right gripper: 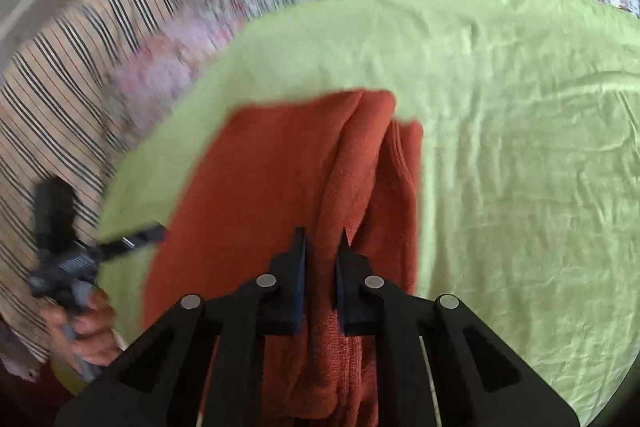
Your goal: Fold small clothes
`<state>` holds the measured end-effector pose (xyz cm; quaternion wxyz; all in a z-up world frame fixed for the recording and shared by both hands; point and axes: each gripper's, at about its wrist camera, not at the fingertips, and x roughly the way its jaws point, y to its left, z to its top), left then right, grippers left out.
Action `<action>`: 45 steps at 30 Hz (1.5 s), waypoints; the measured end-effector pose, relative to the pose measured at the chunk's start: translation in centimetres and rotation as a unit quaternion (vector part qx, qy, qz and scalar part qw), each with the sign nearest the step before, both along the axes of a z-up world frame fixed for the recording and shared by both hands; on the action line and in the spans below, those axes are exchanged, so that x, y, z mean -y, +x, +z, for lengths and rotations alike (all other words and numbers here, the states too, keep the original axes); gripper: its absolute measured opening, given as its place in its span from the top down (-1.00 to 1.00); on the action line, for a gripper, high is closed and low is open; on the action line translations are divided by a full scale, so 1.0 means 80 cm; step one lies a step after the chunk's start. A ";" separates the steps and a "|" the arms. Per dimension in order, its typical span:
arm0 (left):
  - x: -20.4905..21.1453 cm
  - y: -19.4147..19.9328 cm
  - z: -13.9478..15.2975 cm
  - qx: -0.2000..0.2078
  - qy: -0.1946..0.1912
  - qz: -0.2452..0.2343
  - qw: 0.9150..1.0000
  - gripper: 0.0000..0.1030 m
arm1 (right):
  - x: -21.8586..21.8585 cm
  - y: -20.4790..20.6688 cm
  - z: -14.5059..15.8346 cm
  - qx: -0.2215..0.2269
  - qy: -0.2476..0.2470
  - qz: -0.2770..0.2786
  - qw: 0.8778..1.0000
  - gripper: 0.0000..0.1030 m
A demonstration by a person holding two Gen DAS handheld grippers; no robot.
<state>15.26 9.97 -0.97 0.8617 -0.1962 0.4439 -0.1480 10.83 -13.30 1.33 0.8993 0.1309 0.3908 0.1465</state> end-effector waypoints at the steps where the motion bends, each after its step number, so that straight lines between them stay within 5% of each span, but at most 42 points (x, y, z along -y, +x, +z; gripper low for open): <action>1: 0.006 -0.002 -0.001 -0.001 0.010 -0.003 1.000 -0.18 | 0.006 -0.006 0.003 0.006 0.010 -0.006 1.000 0.75; 7: 0.031 -0.015 -0.022 -0.022 0.050 -0.022 0.998 -0.18 | 0.035 -0.009 -0.051 -0.041 0.031 -0.042 0.998 0.75; 16: 0.034 -0.026 -0.019 -0.019 0.069 -0.012 0.997 -0.19 | 0.034 0.008 -0.061 -0.054 0.012 -0.050 0.997 0.73; 25: 0.018 -0.125 0.004 0.039 0.090 -0.055 0.994 -0.21 | 0.041 -0.090 -0.013 -0.009 0.039 -0.052 0.998 0.29; 30: 0.031 -0.167 -0.018 0.043 0.116 -0.089 0.988 -0.24 | 0.029 -0.136 -0.023 -0.018 0.043 -0.033 0.998 -0.02; 35: 0.053 -0.166 -0.034 0.048 0.162 -0.095 0.981 -0.24 | 0.021 -0.139 -0.049 -0.038 0.045 -0.027 0.998 -0.02; 38: 0.057 -0.160 -0.036 0.052 0.183 -0.081 0.978 -0.23 | 0.018 -0.134 -0.052 -0.039 0.053 -0.020 0.998 0.38; 39: 0.058 -0.159 -0.036 0.054 0.187 -0.075 0.978 -0.21 | 0.016 -0.132 -0.052 -0.040 0.051 -0.017 0.998 0.73; 45: 0.056 -0.162 -0.031 0.036 0.178 -0.035 0.983 0.72 | 0.024 -0.148 -0.006 0.025 0.053 -0.023 0.998 0.91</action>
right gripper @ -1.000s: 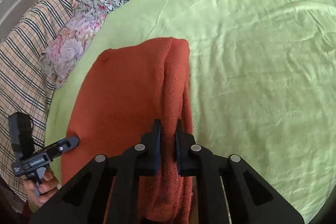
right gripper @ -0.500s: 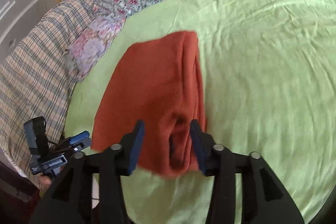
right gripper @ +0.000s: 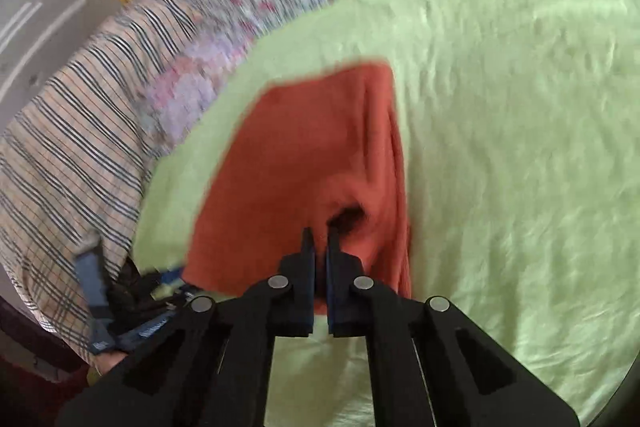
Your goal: Fold small clothes
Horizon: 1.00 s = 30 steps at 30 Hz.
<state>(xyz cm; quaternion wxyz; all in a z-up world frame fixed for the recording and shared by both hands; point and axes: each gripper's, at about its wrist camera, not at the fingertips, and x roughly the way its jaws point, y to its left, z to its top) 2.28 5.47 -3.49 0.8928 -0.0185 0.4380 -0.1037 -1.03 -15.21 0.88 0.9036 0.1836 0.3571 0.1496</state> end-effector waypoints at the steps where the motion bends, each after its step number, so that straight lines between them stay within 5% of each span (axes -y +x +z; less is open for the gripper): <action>1: 0.001 -0.001 -0.001 -0.004 -0.001 0.005 1.000 0.77 | 0.000 -0.004 0.005 0.004 -0.011 -0.001 1.000 0.91; 8: 0.005 -0.004 -0.006 -0.018 0.008 0.004 1.000 0.80 | -0.007 0.004 -0.056 -0.060 -0.120 -0.016 0.991 0.91; 18: -0.022 -0.021 0.017 -0.026 -0.049 -0.040 0.998 0.77 | 0.014 -0.004 -0.060 -0.072 -0.075 -0.030 0.994 0.91; 24: -0.019 -0.041 0.058 0.025 -0.079 -0.099 0.992 0.60 | 0.040 -0.023 -0.034 -0.067 -0.019 -0.053 0.996 0.47; 30: 0.036 -0.009 0.056 0.027 -0.088 -0.145 0.985 0.51 | 0.045 0.054 -0.003 -0.045 -0.007 -0.054 0.998 0.05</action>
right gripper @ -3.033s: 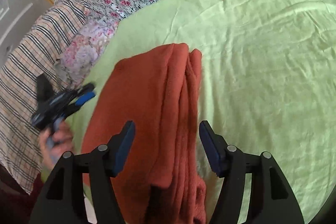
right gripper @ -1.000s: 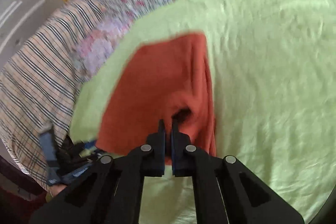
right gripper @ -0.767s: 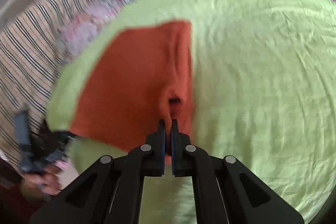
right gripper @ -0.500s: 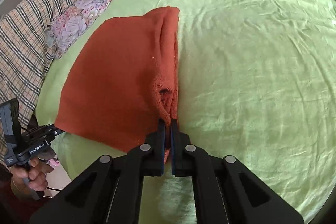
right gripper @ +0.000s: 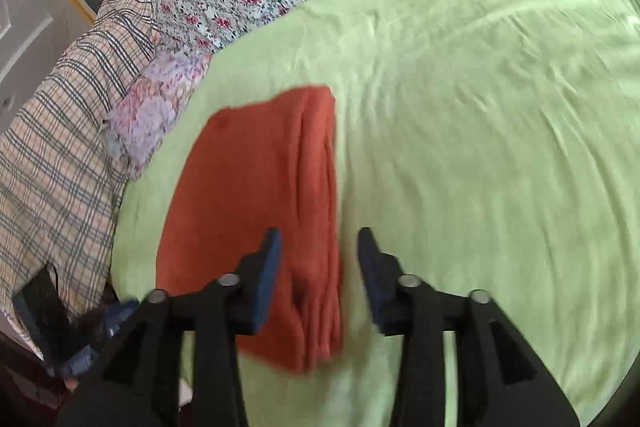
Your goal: Fold small clothes
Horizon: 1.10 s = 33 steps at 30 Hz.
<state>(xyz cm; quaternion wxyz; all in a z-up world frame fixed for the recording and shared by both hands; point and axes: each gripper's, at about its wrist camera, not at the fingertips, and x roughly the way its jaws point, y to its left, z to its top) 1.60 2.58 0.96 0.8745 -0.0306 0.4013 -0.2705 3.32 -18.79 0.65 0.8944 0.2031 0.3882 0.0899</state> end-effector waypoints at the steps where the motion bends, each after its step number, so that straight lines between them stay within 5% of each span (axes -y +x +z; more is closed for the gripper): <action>1: 0.010 0.005 -0.005 -0.003 0.004 -0.008 1.000 0.51 | -0.001 0.015 -0.001 -0.003 0.005 0.004 1.000 0.04; 7: 0.032 0.022 -0.036 -0.035 0.020 -0.017 0.999 0.51 | -0.020 0.118 -0.024 -0.038 0.011 0.032 0.999 0.07; 8: 0.033 0.024 -0.042 -0.041 0.024 -0.015 0.999 0.52 | -0.022 0.129 -0.030 -0.049 0.009 0.039 0.998 0.25; 9: 0.034 0.027 -0.045 -0.046 0.025 -0.015 0.999 0.52 | -0.024 0.139 -0.034 -0.055 0.002 0.045 0.997 0.73; 14: 0.035 0.036 -0.054 -0.058 0.012 -0.012 0.998 0.52 | -0.015 0.141 -0.008 -0.005 -0.047 0.011 0.999 0.91; 17: 0.036 0.042 -0.053 -0.064 0.004 -0.010 0.998 0.52 | -0.001 0.158 -0.035 -0.043 -0.019 0.018 0.999 0.91; 22: 0.039 0.044 -0.053 -0.062 0.004 -0.007 0.998 0.52 | -0.001 0.133 -0.015 -0.029 -0.052 -0.015 0.998 0.83; 26: 0.038 0.040 -0.054 -0.061 0.002 -0.005 0.998 0.51 | -0.022 0.080 0.016 0.018 -0.005 0.035 0.999 0.82; 29: 0.035 0.031 -0.056 -0.057 0.001 -0.005 0.998 0.50 | -0.046 0.042 0.001 0.000 -0.013 0.072 0.997 0.82; 33: 0.033 0.020 -0.061 -0.054 0.004 -0.007 0.999 0.50 | -0.040 0.036 -0.054 -0.054 -0.088 0.037 0.994 1.00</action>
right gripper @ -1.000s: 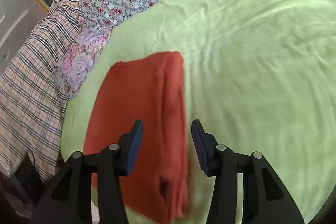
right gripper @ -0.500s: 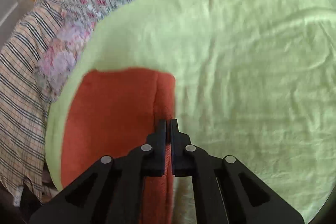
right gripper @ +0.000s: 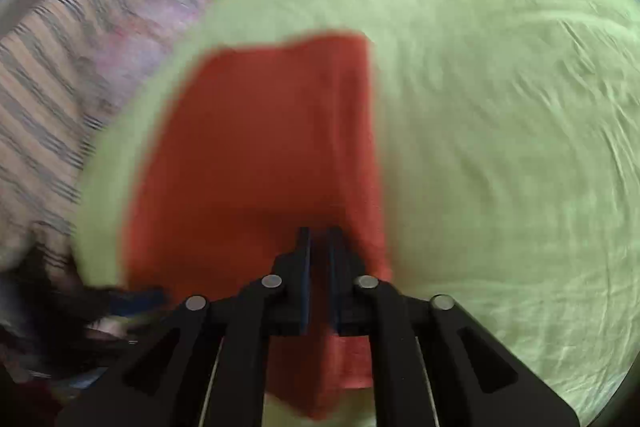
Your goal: Fold small clothes
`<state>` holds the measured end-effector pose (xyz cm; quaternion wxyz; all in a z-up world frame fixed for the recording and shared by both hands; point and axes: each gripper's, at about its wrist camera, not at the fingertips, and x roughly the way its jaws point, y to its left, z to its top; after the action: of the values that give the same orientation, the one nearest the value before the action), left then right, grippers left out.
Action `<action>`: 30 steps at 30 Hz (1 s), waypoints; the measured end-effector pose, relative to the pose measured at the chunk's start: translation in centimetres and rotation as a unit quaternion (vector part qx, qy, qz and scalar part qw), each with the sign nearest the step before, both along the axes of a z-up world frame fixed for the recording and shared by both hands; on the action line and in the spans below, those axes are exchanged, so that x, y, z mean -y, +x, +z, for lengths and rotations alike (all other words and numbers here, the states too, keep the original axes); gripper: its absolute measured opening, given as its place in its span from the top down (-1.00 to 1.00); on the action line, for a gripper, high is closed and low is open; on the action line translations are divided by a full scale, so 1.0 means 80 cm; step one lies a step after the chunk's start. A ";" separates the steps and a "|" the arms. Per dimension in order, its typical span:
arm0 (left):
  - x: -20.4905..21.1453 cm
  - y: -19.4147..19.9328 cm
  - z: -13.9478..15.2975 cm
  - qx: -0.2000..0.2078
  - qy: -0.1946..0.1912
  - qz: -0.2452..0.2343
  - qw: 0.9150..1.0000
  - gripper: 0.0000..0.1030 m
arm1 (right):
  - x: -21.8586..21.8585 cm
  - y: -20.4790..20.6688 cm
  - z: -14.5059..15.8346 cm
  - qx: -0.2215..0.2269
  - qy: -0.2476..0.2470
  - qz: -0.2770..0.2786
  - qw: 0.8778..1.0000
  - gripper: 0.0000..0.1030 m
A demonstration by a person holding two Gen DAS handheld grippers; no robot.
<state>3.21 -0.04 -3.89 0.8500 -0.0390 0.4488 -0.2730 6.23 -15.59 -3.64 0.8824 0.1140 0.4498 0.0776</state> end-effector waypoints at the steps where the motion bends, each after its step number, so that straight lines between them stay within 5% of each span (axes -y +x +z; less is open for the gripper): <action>1: 0.001 -0.001 0.000 0.001 0.002 0.000 1.000 0.49 | 0.015 0.004 -0.012 0.004 0.030 -0.007 1.000 1.00; 3: 0.001 -0.004 0.001 0.003 0.006 0.000 1.000 0.46 | 0.027 0.009 -0.013 0.009 0.057 -0.016 0.998 1.00; 8: 0.000 -0.013 0.002 0.007 0.008 0.004 1.000 0.38 | 0.015 0.005 -0.006 0.018 0.035 -0.023 0.999 1.00; 16: -0.012 -0.023 0.004 0.002 -0.007 0.009 1.000 0.29 | -0.013 -0.058 0.028 0.052 0.031 0.008 0.998 0.92; 20: -0.020 -0.029 0.007 -0.004 -0.014 0.013 1.000 0.28 | -0.015 -0.071 -0.003 0.017 -0.008 0.003 1.000 0.90; 23: -0.035 -0.038 0.014 -0.001 -0.021 0.025 0.999 0.27 | 0.008 -0.077 -0.017 0.021 0.052 -0.008 0.998 0.96; 30: -0.085 -0.040 0.039 0.015 -0.055 0.078 0.995 0.26 | 0.004 -0.074 -0.013 0.022 0.045 -0.012 0.999 0.96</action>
<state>0.01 6.75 -0.80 0.8720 -0.1162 0.4158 -0.2305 0.31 -15.89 -4.67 0.8871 0.1570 0.4246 0.0899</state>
